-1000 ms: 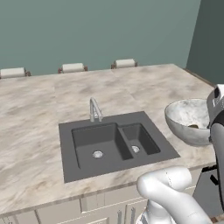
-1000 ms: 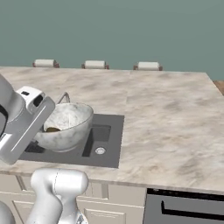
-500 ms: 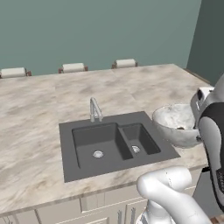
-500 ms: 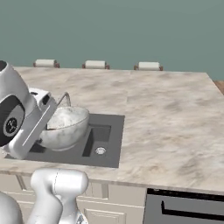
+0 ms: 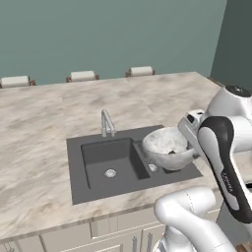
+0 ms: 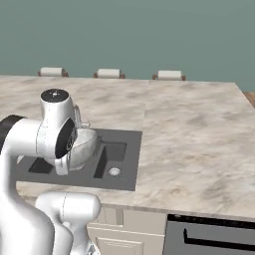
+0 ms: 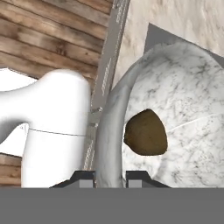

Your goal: Pick the kiwi from the cabinet and place it in the bowl. Then pick the bowl and place it in the sink. Then turn on the sink facuet.

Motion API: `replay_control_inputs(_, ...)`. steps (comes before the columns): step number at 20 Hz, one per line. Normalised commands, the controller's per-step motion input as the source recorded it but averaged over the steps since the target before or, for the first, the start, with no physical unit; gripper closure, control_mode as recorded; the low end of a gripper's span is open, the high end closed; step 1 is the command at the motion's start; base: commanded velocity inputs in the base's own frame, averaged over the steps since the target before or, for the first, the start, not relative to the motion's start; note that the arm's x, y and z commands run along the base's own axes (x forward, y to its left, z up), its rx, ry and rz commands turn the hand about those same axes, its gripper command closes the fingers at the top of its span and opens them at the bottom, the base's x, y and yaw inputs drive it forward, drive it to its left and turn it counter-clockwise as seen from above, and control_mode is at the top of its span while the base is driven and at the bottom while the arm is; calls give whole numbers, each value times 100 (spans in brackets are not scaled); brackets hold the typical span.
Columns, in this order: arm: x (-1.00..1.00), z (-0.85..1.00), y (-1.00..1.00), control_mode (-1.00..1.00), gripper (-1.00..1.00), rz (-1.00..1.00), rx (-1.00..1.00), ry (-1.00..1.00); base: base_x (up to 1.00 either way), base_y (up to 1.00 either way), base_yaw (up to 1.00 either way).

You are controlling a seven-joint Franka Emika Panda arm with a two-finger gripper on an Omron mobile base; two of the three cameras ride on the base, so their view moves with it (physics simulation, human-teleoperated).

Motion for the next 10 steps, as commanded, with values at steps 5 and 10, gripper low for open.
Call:
replay_control_inputs(5,73,-24,61,-100,100,21,0,1,0,0,0)
replay_control_inputs(10,20,-14,14,-100,100,11,3,6,0,0,0)
